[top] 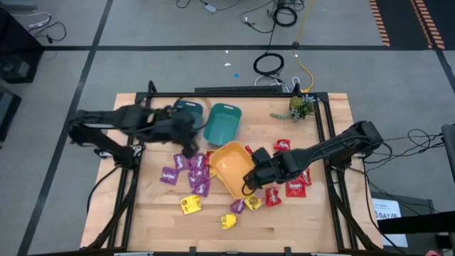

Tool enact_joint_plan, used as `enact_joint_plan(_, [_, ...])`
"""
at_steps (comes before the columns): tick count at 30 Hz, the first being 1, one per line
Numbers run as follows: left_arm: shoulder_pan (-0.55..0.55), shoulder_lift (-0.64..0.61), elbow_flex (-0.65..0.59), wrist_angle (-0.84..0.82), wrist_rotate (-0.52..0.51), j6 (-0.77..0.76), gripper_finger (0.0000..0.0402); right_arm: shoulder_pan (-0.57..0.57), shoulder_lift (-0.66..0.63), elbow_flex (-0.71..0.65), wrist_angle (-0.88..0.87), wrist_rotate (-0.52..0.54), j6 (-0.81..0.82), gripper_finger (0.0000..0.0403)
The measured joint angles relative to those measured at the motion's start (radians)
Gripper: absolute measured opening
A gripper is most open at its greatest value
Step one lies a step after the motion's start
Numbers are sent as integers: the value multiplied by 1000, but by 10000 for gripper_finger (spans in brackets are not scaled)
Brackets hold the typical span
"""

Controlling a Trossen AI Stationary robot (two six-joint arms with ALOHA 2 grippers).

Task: Sort candy
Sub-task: Move the yellow bin to the top right of the table

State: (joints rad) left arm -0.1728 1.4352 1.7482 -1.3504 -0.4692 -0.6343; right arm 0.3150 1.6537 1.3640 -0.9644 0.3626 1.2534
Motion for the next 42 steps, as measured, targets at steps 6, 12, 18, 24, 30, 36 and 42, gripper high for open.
enact_joint_plan(6, [-123, -283, -380, 157, -86, -84, 107, -144, -104, 0, -84, 50, -9, 0])
enact_joint_plan(12, [-180, -512, -756, 537, -60, -17, 107, -354, -139, 0, -110, 54, -46, 0])
enact_joint_plan(18, [-196, -627, -945, 688, -1, 45, 107, -530, -156, -77, -2, -4, -88, 0])
enact_joint_plan(24, [-196, -706, -1015, 689, 37, 45, 107, -623, -190, -260, 165, -88, -27, 0])
enact_joint_plan(30, [-196, -747, -1032, 680, 73, 47, 107, -606, -189, -375, 235, -100, 90, 0])
enact_joint_plan(36, [-196, -751, -1032, 685, 73, 44, 107, -586, -187, -519, 338, -99, 193, 0])
enact_joint_plan(42, [-195, -750, -1032, 705, 38, 39, 107, -602, -183, -563, 411, -80, 124, 0])
